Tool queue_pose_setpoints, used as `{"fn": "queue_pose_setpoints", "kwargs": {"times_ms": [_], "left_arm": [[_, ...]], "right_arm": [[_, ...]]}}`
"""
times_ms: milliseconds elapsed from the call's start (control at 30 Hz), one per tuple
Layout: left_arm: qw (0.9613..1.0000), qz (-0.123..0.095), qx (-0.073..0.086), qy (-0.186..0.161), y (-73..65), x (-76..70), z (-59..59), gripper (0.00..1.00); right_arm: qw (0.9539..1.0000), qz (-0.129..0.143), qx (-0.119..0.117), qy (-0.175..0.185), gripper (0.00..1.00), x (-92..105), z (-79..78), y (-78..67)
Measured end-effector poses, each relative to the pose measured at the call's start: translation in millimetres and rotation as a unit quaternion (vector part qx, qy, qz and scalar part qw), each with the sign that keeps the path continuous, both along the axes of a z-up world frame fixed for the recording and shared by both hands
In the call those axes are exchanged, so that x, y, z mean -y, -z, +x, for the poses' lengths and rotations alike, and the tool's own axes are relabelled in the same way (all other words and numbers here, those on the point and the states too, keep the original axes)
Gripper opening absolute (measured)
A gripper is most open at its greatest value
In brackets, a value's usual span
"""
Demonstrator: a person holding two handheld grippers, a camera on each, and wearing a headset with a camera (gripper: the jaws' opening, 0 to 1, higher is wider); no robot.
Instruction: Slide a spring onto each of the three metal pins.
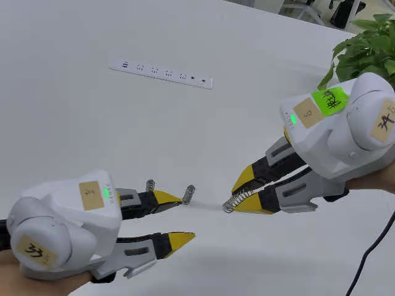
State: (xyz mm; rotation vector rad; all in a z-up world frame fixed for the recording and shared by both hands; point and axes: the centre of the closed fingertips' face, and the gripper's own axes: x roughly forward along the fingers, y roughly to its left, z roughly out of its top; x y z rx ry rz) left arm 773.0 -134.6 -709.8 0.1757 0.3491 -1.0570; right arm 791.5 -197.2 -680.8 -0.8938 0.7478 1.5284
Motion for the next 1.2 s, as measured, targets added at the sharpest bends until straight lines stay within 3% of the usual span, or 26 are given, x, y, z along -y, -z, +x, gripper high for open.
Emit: {"fn": "queue_pose_setpoints", "kwargs": {"times_ms": [233,400,700,933,1100,1200], "left_arm": [[0.9994,0.012,-0.006,-0.034,4.3,-37.5,5.3,0.41],[0.9989,0.018,-0.005,-0.042,6.7,-52.7,7.9,0.51],[0.9987,0.001,-0.018,-0.047,11.0,-59.5,15.9,0.74],[0.9988,-0.014,-0.025,-0.039,16.1,-61.5,19.8,0.89],[0.9987,-0.013,-0.036,-0.032,25.8,-63.4,20.9,0.97],[0.9984,-0.017,-0.043,-0.033,27.2,-63.9,21.7,0.97]], "right_arm": [[0.999,-0.02,0.011,0.038,0.12,18.0,20.1,7.1],[0.9967,-0.043,0.022,0.065,0.12,32.4,36.7,20.0],[0.9934,-0.067,0.02,0.091,0.12,47.9,60.7,49.2],[0.9919,-0.074,0.013,0.102,0.12,47.8,70.5,65.3],[0.9914,-0.077,0.008,0.106,0.12,45.2,72.0,75.4],[0.9908,-0.08,0.005,0.109,0.12,46.2,74.8,82.8]]}}
